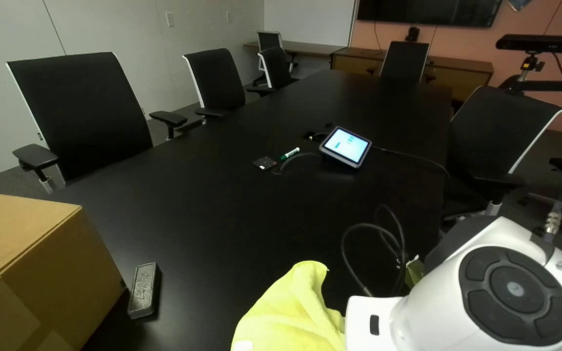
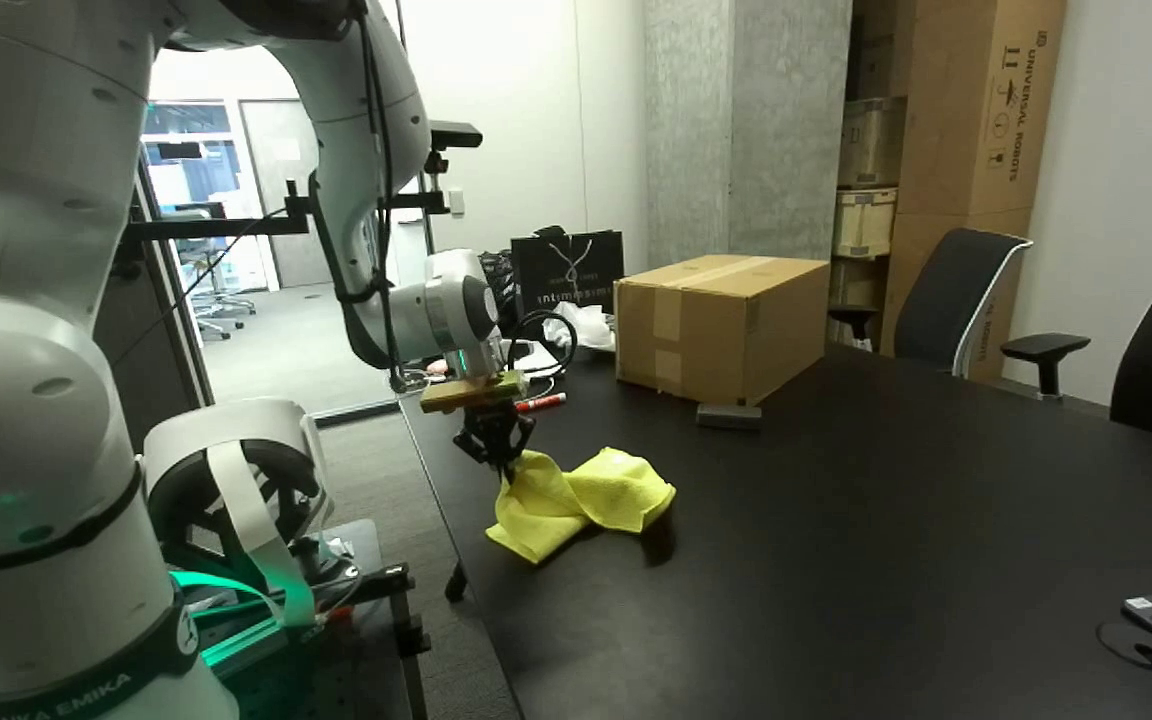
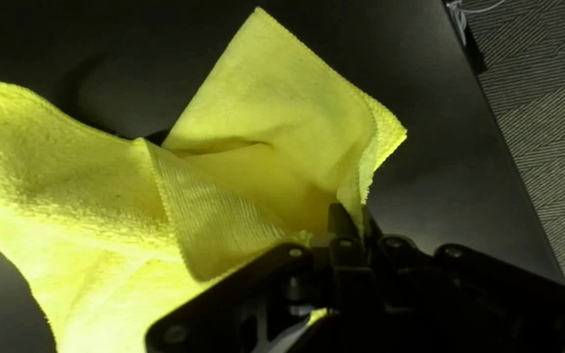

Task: Fold the green towel in half

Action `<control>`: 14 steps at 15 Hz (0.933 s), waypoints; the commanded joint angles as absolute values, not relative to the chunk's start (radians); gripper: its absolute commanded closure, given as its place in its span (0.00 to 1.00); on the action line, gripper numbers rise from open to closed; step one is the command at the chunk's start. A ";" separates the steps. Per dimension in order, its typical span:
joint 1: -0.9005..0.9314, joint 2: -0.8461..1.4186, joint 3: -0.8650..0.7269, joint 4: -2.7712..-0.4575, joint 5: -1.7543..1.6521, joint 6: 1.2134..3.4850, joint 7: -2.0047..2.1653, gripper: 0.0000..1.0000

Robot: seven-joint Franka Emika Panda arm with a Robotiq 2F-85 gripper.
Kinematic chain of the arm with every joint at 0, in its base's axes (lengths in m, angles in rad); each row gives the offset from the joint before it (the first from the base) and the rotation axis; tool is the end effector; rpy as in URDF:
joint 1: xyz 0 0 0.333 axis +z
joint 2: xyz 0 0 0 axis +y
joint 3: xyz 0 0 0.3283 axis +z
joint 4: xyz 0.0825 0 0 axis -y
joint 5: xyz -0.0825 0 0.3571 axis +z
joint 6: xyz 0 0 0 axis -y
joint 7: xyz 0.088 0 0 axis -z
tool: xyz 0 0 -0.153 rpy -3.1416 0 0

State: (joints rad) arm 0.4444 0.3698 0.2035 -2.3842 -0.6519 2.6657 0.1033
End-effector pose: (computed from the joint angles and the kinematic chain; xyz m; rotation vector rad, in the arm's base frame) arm 0.3765 0.2996 0.1533 2.4808 1.5662 0.0300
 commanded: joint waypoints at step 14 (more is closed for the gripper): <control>0.394 0.355 0.155 -2.347 -0.648 2.635 0.002 0.00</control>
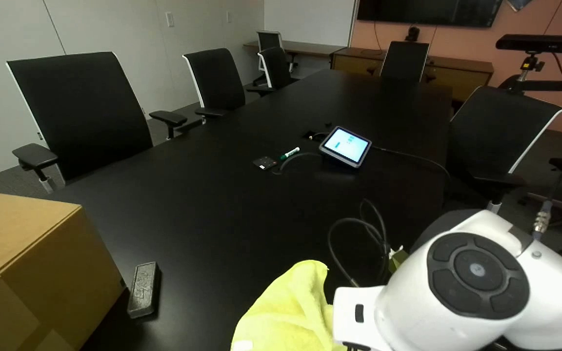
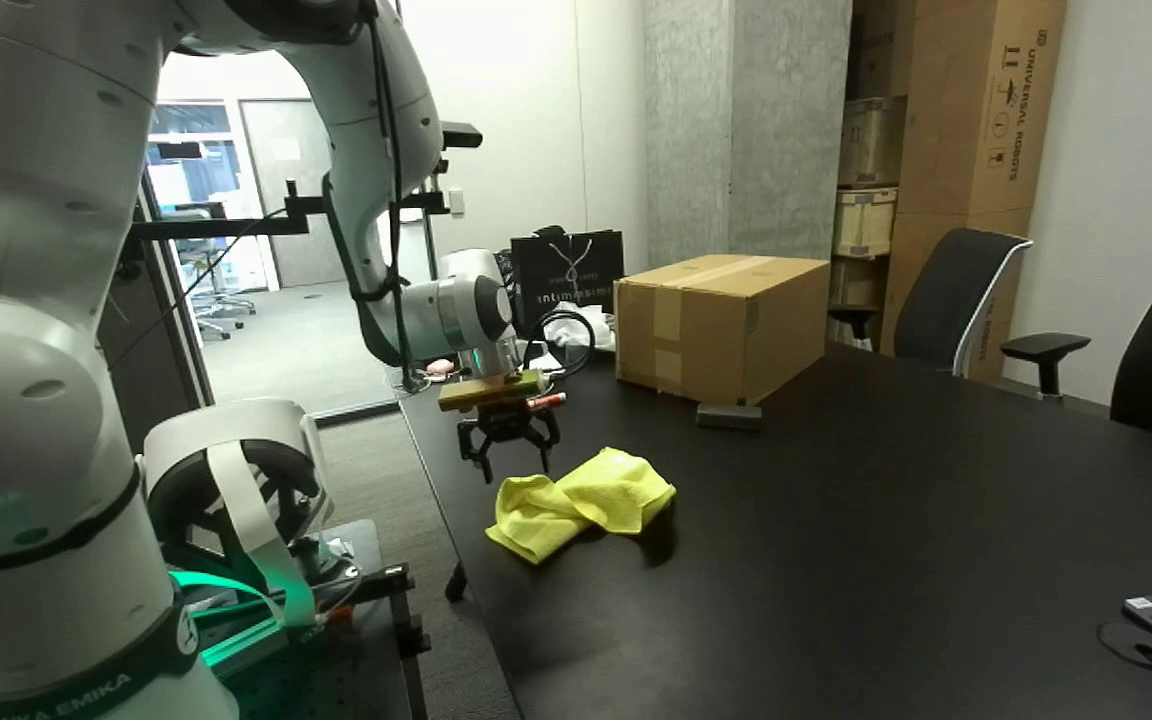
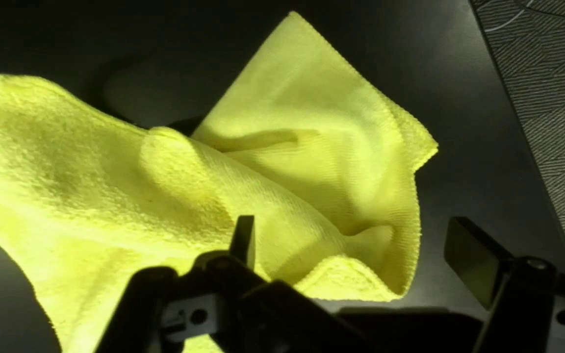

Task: Fold the green towel in half

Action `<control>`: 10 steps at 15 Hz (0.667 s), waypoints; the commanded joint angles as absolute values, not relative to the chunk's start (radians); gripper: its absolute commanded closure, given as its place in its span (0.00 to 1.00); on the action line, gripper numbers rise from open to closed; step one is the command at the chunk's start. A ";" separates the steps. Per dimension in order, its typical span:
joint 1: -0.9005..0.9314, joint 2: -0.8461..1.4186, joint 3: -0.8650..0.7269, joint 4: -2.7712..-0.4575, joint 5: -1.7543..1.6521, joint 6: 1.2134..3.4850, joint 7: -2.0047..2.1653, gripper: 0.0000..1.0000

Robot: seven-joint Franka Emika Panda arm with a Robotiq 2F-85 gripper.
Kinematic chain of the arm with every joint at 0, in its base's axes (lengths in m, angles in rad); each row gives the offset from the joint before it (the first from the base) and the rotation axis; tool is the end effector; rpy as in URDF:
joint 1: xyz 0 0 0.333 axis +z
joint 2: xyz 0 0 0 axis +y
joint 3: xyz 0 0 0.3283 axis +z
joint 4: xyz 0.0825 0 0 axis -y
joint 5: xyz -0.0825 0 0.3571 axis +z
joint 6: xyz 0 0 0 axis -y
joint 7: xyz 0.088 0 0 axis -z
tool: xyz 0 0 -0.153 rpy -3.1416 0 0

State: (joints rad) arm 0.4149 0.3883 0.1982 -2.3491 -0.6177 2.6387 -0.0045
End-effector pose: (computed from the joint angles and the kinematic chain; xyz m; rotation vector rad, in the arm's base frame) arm 0.3962 0.2890 0.1526 2.4520 1.6097 -0.0094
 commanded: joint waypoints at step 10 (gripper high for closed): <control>0.189 0.346 0.000 -2.256 -0.555 2.638 0.063 0.00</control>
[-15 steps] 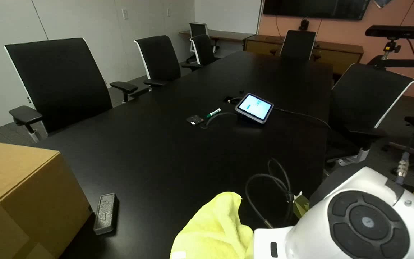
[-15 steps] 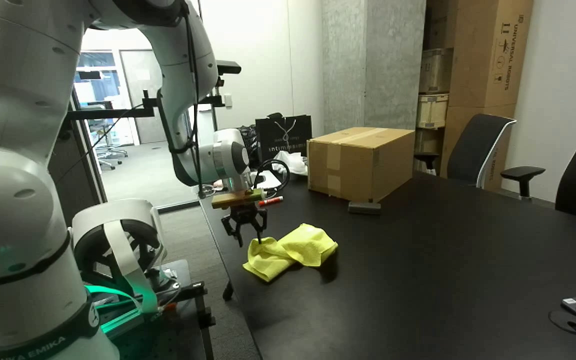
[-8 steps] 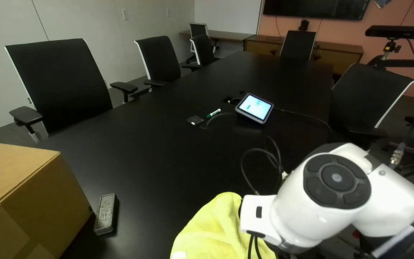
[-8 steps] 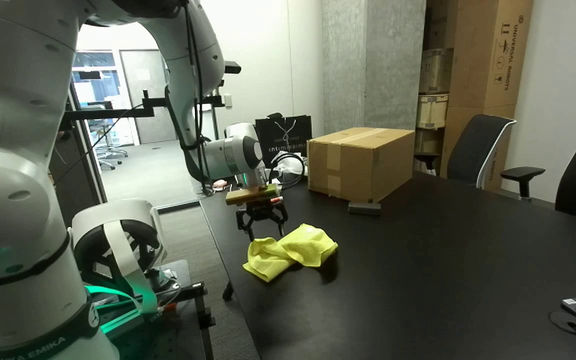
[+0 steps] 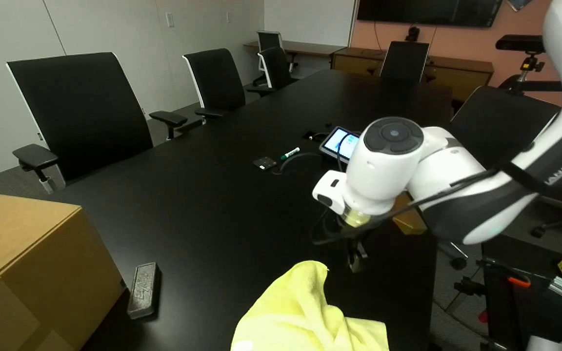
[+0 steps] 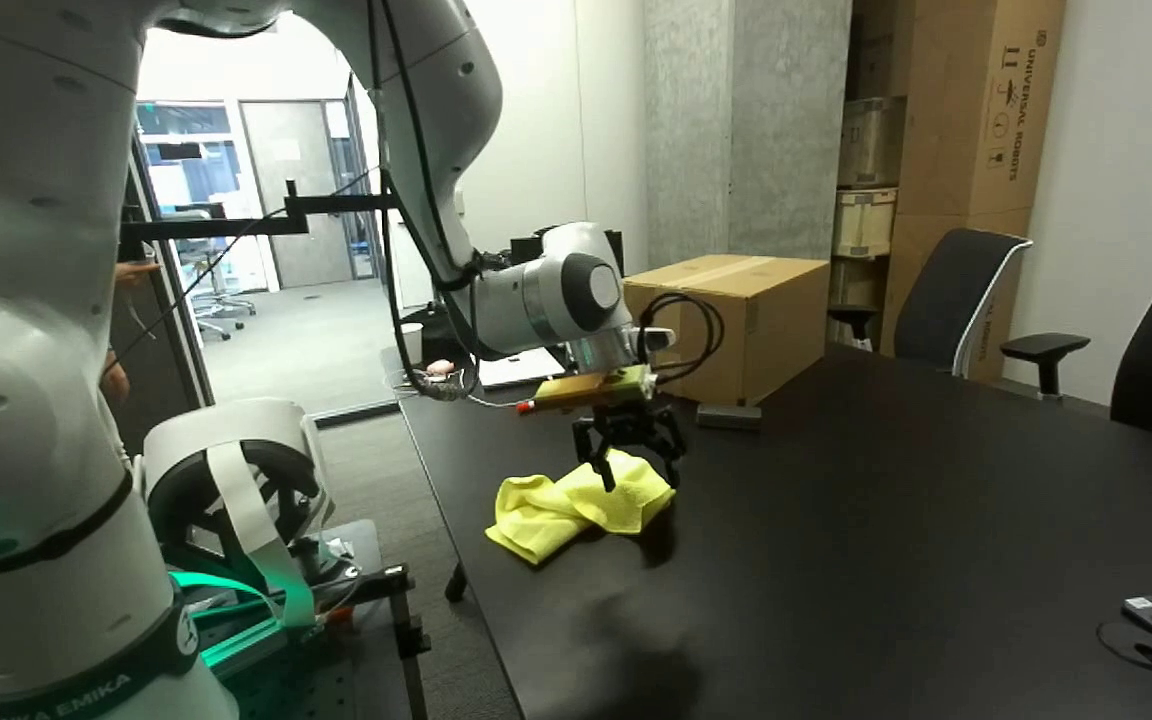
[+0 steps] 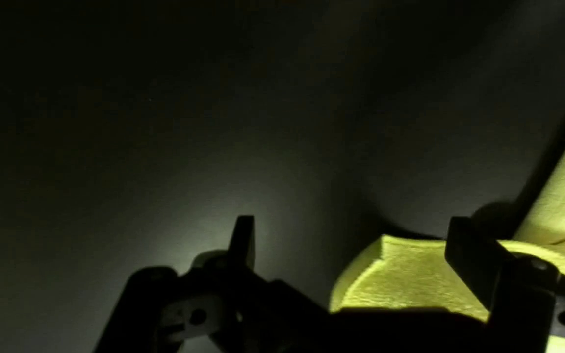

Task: Fold the green towel in half

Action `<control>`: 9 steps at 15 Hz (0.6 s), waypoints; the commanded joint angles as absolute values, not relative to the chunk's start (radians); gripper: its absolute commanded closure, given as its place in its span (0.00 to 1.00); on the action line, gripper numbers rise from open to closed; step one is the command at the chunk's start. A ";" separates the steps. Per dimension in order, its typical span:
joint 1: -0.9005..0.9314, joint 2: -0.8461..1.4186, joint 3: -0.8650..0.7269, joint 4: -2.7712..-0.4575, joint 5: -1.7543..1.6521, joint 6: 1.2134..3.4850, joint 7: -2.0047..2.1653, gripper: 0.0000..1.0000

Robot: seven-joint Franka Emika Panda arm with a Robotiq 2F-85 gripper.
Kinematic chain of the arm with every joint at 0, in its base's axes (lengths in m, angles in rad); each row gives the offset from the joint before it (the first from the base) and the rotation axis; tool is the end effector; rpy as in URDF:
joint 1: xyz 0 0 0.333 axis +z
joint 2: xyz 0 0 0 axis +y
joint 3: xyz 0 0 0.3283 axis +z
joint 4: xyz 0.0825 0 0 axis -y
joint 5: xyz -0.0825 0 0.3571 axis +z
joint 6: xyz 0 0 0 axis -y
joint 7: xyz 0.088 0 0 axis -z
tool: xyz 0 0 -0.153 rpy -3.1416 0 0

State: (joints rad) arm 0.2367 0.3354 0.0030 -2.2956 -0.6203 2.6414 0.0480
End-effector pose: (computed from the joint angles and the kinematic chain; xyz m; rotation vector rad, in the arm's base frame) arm 0.5060 0.1260 0.1922 2.6575 1.0282 0.0753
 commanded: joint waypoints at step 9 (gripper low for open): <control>0.177 0.456 0.048 -2.044 -0.210 2.422 0.133 0.00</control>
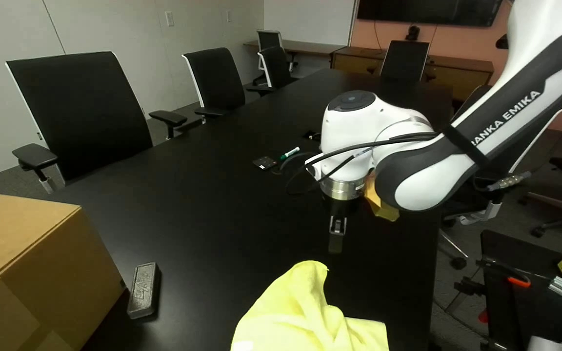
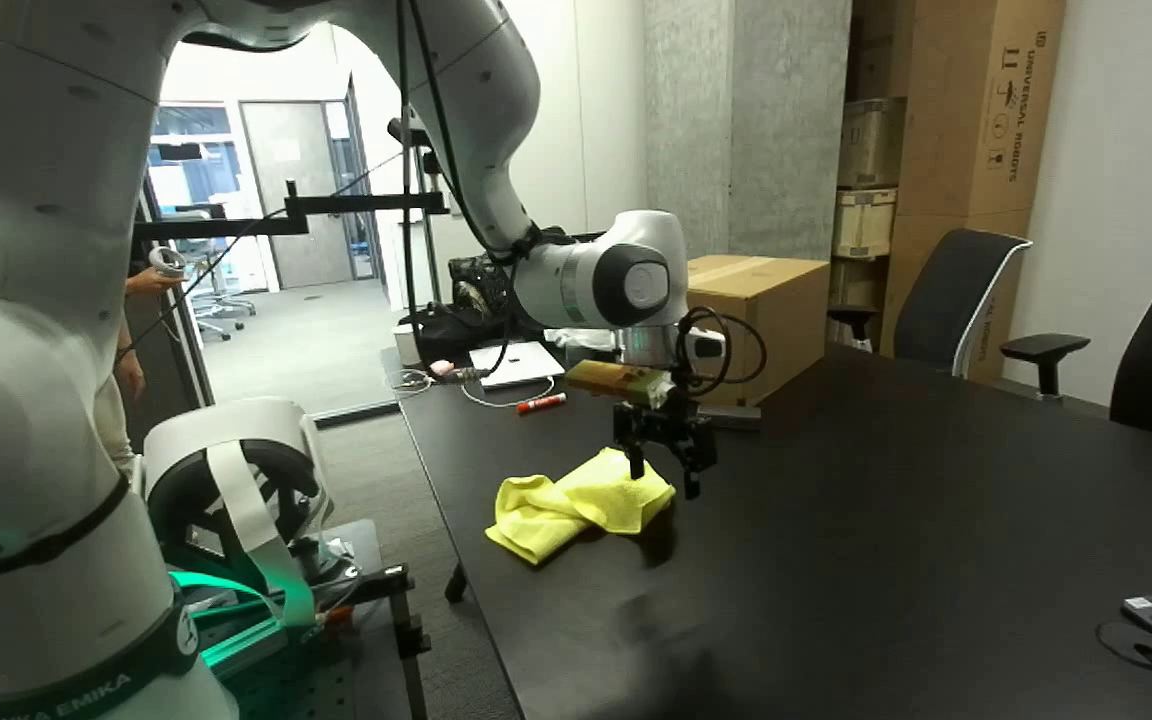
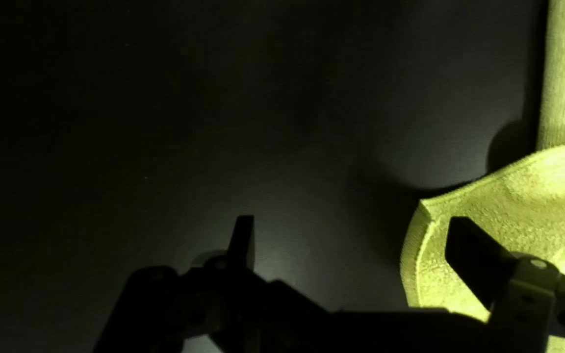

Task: Fold the green towel in half

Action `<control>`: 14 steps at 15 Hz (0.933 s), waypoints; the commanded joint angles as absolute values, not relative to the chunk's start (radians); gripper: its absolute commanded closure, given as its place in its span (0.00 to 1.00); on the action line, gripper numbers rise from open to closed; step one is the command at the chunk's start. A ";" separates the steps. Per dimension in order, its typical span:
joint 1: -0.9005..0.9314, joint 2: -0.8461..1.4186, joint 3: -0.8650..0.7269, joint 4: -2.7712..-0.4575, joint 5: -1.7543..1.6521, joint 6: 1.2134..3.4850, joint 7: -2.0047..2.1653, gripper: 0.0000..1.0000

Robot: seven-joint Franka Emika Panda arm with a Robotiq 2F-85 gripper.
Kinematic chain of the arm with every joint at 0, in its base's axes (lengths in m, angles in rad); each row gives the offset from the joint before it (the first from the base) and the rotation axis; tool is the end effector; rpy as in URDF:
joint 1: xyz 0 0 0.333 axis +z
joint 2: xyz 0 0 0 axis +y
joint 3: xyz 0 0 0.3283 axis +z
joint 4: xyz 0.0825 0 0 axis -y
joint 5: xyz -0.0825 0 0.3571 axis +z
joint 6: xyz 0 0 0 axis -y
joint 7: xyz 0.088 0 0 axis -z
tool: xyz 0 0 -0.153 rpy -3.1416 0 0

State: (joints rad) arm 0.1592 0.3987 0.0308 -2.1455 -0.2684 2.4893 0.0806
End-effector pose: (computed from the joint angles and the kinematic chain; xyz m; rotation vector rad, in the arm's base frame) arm 0.5439 0.0987 0.1976 2.9510 0.4844 -0.0497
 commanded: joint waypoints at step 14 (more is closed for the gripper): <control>0.213 0.604 0.068 -1.914 -0.132 2.351 0.175 0.00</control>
